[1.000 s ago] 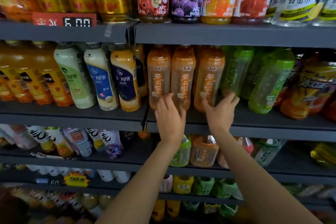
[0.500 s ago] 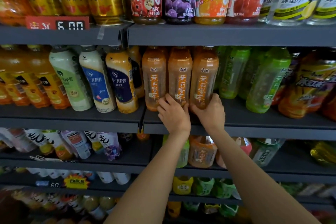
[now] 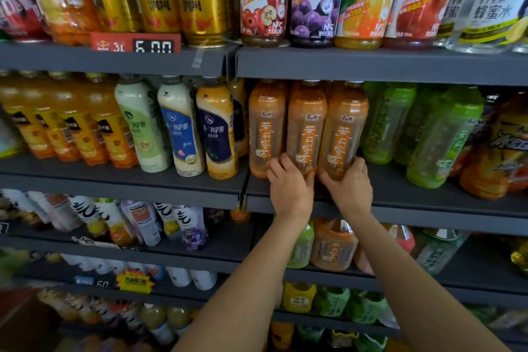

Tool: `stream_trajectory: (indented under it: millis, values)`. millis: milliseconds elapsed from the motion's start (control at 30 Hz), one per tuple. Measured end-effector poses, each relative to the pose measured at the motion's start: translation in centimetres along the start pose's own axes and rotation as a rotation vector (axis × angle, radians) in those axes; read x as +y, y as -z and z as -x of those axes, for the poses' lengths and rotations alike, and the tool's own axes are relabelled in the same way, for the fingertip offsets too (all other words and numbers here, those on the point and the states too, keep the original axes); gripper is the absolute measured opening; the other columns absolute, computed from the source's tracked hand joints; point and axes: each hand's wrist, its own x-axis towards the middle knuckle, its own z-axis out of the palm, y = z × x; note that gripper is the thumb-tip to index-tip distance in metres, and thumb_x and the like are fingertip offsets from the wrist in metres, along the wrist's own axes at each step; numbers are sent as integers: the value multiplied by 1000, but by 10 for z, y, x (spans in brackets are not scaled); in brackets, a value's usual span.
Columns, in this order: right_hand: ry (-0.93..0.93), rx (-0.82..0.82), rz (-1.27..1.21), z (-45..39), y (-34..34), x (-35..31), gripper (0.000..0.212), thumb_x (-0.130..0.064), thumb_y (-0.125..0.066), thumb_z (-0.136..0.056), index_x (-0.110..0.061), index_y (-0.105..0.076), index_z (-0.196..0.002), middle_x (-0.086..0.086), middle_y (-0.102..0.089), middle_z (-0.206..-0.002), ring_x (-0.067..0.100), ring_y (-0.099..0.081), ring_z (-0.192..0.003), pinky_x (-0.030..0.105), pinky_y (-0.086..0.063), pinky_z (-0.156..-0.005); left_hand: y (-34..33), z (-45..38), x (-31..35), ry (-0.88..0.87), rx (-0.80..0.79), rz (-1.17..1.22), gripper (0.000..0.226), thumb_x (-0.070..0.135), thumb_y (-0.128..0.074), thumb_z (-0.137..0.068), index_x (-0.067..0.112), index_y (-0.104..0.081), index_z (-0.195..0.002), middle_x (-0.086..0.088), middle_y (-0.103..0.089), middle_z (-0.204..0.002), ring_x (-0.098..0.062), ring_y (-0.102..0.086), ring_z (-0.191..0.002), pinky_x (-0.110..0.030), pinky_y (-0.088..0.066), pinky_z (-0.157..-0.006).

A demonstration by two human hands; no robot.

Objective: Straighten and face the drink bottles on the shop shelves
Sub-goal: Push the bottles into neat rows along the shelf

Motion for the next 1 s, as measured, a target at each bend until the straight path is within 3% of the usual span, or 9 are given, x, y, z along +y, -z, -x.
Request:
stream_trajectory:
  millis: [167, 233, 300, 400, 500, 633, 833, 933, 1000]
  values:
    - [84, 297, -255, 35, -5, -17, 49, -26, -72, -80, 0, -45, -112, 13, -42, -118, 15, -48, -93, 31, -45, -69, 16, 8, -28, -62, 302, 166, 39, 17, -59, -88, 7, -48, -123, -11, -46, -124, -24, -45, -114, -34, -40, -93]
    - [212, 271, -315, 46, -15, -35, 39, -24, -72, -81, -4, -49, -106, 7, -47, -110, 11, -49, -92, 29, -47, -69, 26, 1, -38, 69, 429, 223, 33, 11, -60, -86, 5, -51, -116, -15, -48, -120, -28, -44, -111, -35, -37, -91]
    - [329, 128, -334, 49, -29, -56, 33, -25, -70, -82, -9, -53, -106, -2, -56, -96, 11, -57, -86, 28, -51, -71, 39, -7, -49, 182, 491, 254, 32, 10, -60, -86, 2, -51, -115, -18, -48, -119, -31, -44, -111, -35, -35, -90]
    - [403, -42, -244, 44, -45, -84, 38, -32, -65, -86, -12, -55, -117, -2, -66, -81, 16, -64, -77, 35, -54, -71, 55, -19, -73, 258, 401, 223, 45, 13, -65, -84, 0, -45, -122, -21, -45, -125, -35, -40, -117, -35, -31, -95]
    - [413, -211, -67, 42, -65, -96, 47, -35, -62, -87, -15, -51, -129, 6, -68, -89, 24, -65, -87, 41, -54, -76, 66, -30, -98, 227, 245, 187, 57, 18, -64, -86, 2, -37, -134, -20, -44, -131, -35, -41, -120, -39, -34, -97]
    - [369, -313, 63, 42, -89, -99, 50, -35, -60, -89, -19, -46, -135, 8, -66, -108, 27, -58, -107, 39, -51, -84, 70, -40, -108, 180, 190, 164, 58, 11, -61, -86, 8, -34, -137, -17, -42, -134, -32, -42, -123, -40, -38, -98]
    - [350, -328, 95, 39, -98, -102, 46, -31, -58, -91, -21, -47, -134, 8, -65, -112, 26, -59, -107, 37, -52, -84, 69, -40, -110, 167, 198, 170, 55, 11, -63, -85, 6, -38, -133, -18, -43, -132, -33, -41, -122, -39, -39, -98]
    - [390, -298, 85, 39, -86, -97, 38, -28, -57, -91, -22, -52, -129, 8, -66, -110, 26, -61, -104, 38, -52, -83, 72, -29, -101, 94, 344, 142, 43, 4, -63, -81, 0, -47, -121, -21, -47, -121, -36, -44, -115, -41, -38, -93]
    - [423, -187, 31, 37, -69, -92, 28, -28, -56, -92, -18, -60, -118, 7, -69, -101, 26, -64, -93, 37, -54, -76, 70, -18, -87, -27, 400, 168, 39, -2, -61, -78, 0, -50, -115, -19, -48, -116, -33, -45, -111, -39, -38, -92]
